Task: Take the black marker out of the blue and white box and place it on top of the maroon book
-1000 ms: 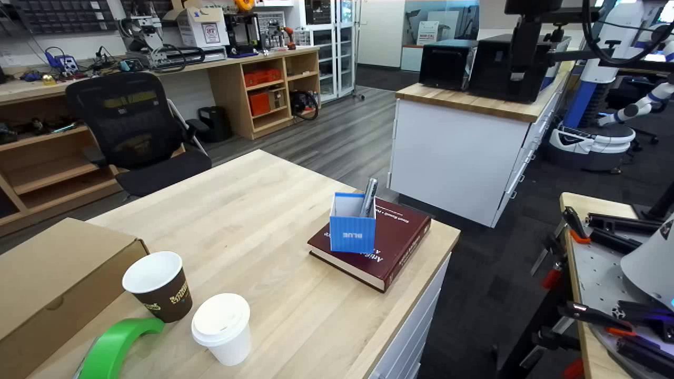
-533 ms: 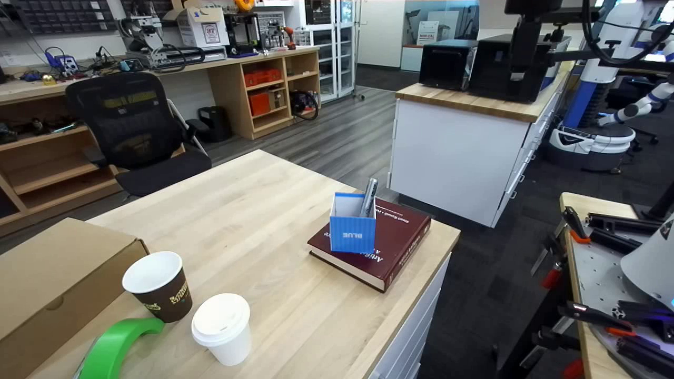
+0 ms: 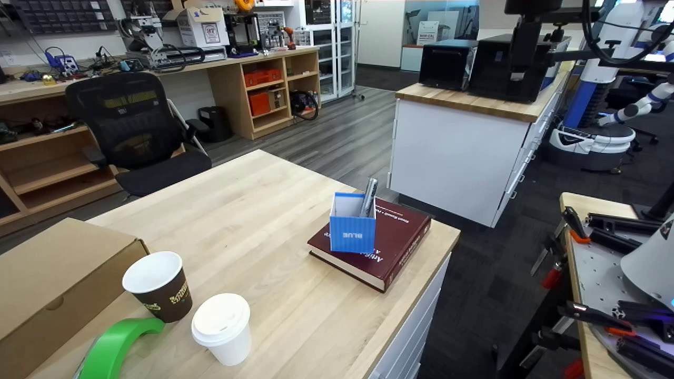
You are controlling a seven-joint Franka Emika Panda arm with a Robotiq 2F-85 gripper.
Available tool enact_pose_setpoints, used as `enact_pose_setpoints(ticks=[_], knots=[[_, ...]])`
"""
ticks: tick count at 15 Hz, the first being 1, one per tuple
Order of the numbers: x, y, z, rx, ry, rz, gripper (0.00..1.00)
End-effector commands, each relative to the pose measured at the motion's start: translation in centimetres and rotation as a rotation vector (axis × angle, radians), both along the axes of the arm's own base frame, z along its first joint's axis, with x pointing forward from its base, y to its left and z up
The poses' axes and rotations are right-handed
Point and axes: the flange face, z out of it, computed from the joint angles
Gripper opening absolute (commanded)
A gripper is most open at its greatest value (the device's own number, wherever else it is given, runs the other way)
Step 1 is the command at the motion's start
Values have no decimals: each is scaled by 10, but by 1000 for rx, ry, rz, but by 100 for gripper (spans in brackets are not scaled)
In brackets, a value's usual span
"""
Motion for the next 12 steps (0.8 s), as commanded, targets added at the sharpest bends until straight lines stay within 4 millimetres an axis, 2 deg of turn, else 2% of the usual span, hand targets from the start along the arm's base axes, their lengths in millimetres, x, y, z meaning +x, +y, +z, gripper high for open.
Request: enact_pose_setpoints(ticks=[1,6,12], knots=[[0,0,1,0,1,0,100],[12,4,-1,8,-29,5,100],[51,21,-11,23,-104,43,100]])
